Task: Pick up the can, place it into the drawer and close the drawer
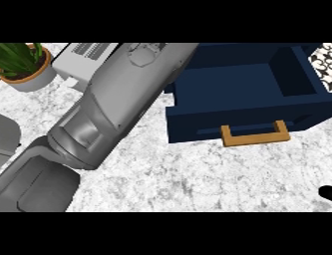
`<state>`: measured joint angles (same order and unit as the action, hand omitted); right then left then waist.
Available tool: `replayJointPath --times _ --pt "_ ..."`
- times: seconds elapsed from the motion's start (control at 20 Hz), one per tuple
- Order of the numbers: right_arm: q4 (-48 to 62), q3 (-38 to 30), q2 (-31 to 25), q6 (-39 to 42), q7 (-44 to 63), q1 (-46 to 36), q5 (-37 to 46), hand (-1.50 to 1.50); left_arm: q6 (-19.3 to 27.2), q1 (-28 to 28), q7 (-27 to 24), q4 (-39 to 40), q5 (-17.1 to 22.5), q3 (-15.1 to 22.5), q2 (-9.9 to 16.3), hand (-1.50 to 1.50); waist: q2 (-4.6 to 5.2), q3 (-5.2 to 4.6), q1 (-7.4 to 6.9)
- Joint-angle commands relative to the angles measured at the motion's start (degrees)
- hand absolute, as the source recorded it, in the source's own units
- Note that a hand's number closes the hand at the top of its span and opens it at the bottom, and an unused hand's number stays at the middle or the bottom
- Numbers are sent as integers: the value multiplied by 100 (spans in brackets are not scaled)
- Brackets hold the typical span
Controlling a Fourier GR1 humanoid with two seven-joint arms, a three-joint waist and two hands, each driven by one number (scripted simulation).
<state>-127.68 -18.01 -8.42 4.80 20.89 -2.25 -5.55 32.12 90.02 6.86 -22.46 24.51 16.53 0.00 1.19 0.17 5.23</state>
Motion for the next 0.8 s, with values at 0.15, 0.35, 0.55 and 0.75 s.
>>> replayJointPath --times 0.15,0.35,0.55,0.75 --pt "274 28 -183 -8 161 -440 -40 -150 539 378 26 374 270 284 0 -150 61 9 140" --pt "175 152 -403 98 -61 -416 507 -150 379 284 -308 467 366 231 0 -150 54 0 11" --pt "173 356 -582 327 -434 -459 799 -150 582 213 -467 382 662 184 0 -150 64 2 80" --pt "436 805 -753 285 -707 -680 1752 -150 586 122 -521 286 888 211 0 -150 62 -4 -24"
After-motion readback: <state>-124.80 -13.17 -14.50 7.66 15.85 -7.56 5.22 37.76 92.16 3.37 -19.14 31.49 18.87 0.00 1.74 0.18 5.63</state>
